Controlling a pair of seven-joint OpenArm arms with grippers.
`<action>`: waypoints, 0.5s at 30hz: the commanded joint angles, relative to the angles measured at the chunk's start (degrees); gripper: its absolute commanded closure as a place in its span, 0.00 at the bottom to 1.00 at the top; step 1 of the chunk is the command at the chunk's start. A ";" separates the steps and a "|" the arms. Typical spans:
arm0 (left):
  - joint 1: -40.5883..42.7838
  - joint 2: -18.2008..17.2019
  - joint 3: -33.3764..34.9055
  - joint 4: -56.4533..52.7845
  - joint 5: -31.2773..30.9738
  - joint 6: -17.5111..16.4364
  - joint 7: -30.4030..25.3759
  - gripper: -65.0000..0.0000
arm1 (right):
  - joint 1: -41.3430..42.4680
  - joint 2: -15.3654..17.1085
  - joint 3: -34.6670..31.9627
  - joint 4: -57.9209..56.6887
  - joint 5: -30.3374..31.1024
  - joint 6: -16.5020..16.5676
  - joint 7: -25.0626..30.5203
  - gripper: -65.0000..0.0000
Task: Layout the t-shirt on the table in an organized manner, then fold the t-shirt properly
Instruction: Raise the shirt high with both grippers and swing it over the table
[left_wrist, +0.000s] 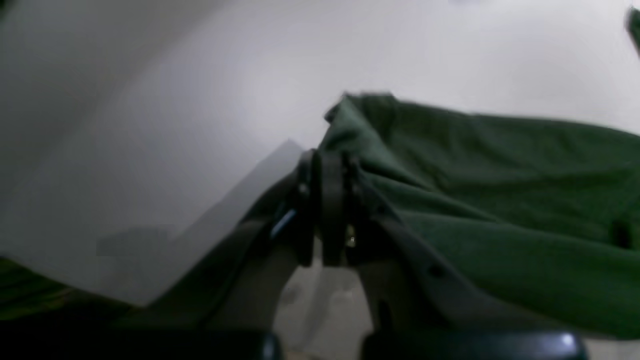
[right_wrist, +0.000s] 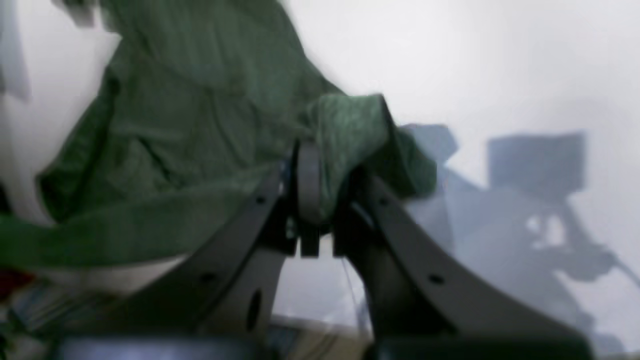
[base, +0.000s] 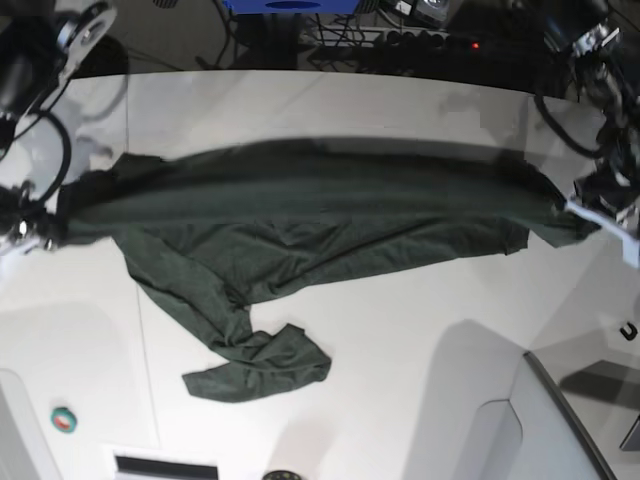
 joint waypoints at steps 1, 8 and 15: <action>-2.67 -0.86 1.96 0.43 0.51 0.40 -1.65 1.00 | 3.98 2.61 -1.73 -1.22 1.17 0.08 2.23 1.00; -23.42 -0.42 13.03 -14.25 11.23 0.67 -1.91 1.00 | 23.14 11.23 -14.92 -22.41 1.17 -0.44 14.63 1.00; -47.16 2.48 15.94 -28.05 15.28 2.78 -6.84 1.00 | 42.83 17.12 -24.24 -30.15 1.43 -0.36 20.26 1.00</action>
